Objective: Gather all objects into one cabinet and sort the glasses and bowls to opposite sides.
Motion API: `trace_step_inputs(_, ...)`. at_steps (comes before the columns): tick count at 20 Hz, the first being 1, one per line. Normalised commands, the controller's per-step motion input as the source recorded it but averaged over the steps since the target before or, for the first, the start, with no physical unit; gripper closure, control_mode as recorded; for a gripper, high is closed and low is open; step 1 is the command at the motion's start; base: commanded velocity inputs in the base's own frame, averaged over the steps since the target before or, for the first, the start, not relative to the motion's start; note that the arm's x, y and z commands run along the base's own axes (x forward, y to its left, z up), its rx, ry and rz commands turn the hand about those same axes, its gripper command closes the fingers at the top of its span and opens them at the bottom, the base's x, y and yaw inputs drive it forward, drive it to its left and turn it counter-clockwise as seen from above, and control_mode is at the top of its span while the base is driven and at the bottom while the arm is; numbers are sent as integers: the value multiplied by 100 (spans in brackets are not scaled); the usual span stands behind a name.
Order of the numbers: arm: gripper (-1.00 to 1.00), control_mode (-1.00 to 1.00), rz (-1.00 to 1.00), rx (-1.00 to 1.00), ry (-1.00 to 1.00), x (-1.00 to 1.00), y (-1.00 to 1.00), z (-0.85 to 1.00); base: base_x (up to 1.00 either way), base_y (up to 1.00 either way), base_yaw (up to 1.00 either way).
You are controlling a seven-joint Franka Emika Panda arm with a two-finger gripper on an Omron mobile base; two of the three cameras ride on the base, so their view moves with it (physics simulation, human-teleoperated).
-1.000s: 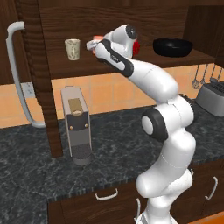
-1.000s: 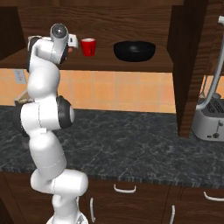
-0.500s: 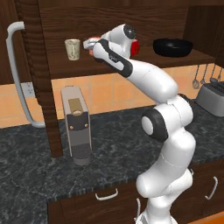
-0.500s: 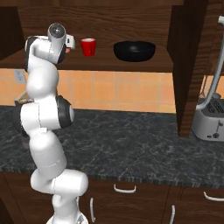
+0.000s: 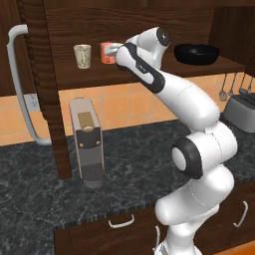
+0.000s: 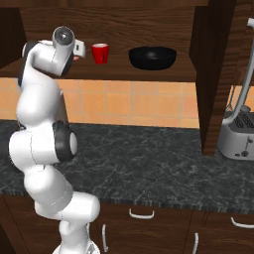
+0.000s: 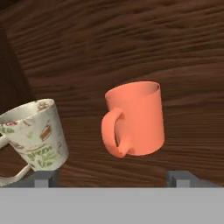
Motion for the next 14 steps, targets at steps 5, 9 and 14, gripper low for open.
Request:
trace_step_inputs(5,-100,-100,0,0,-3,-78,-40,8,0,0,0)
trace_step_inputs(9,-100,-100,0,5,-2,-76,-39,28,0,0,0)
trace_step_inputs(14,-100,-100,0,10,0,-56,-60,37,0,0,0)
